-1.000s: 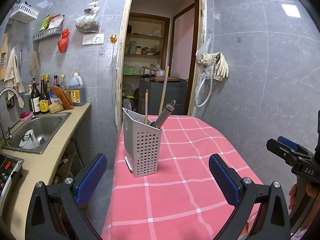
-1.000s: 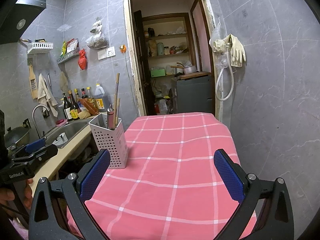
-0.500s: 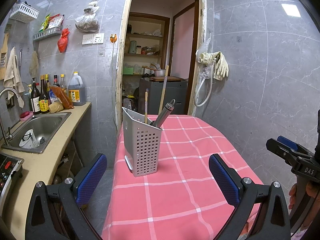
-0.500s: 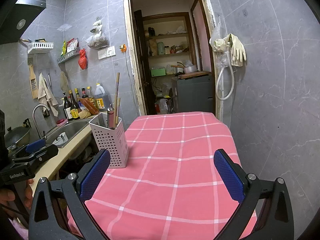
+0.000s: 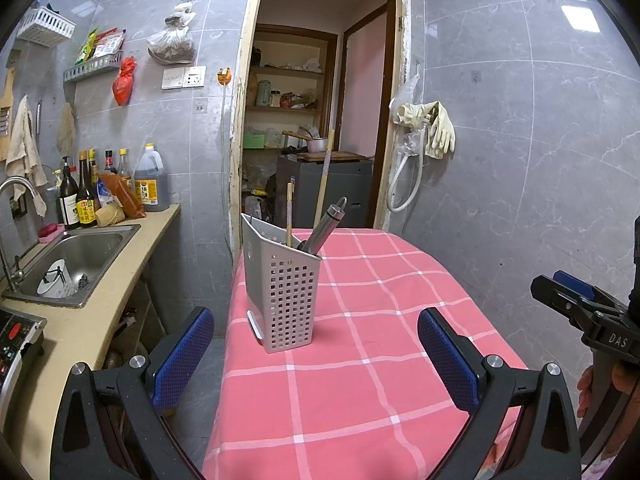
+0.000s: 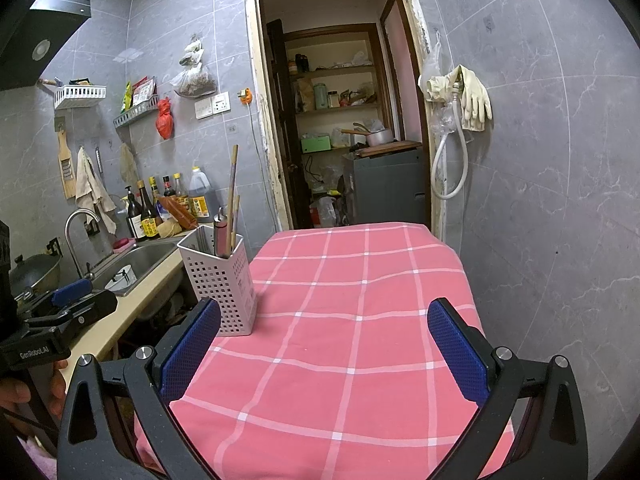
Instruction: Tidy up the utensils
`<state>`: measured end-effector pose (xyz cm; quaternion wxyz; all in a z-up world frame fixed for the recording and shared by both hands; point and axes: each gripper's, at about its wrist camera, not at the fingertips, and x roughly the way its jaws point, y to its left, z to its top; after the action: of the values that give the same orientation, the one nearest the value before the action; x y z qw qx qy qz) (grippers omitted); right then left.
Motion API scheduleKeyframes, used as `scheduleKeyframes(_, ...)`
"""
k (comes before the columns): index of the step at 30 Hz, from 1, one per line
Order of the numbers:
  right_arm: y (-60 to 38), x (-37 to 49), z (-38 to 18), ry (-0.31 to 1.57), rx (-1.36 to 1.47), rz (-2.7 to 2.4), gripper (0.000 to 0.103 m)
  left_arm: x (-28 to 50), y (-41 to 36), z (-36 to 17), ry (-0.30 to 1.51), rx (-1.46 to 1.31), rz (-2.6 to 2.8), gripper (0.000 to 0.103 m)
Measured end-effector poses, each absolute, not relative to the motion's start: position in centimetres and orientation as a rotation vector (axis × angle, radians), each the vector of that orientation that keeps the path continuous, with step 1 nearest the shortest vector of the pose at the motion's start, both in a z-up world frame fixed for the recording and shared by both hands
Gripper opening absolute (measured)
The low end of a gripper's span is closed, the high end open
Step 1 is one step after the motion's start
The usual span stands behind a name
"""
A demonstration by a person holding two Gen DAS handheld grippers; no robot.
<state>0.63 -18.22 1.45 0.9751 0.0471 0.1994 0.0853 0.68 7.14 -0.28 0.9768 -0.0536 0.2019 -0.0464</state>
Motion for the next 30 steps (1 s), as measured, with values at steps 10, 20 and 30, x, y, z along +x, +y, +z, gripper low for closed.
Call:
scheduleKeyframes(10,-18.1,0.5,1.4,0.403,0.096,0.171,0.102,0.7,7.1,-0.3,0.409,-0.108,-0.096,0.102)
scheduleKeyframes(20,-17.7,0.4,1.3,0.408,0.094,0.172,0.102,0.6,6.9,-0.8,0.413,-0.107,-0.099,0.102)
scheduleKeyframes(30,-17.1,-0.2,1.0,0.412,0.094,0.170,0.102,0.8,7.5,-1.1,0.426,-0.114,-0.114,0.102)
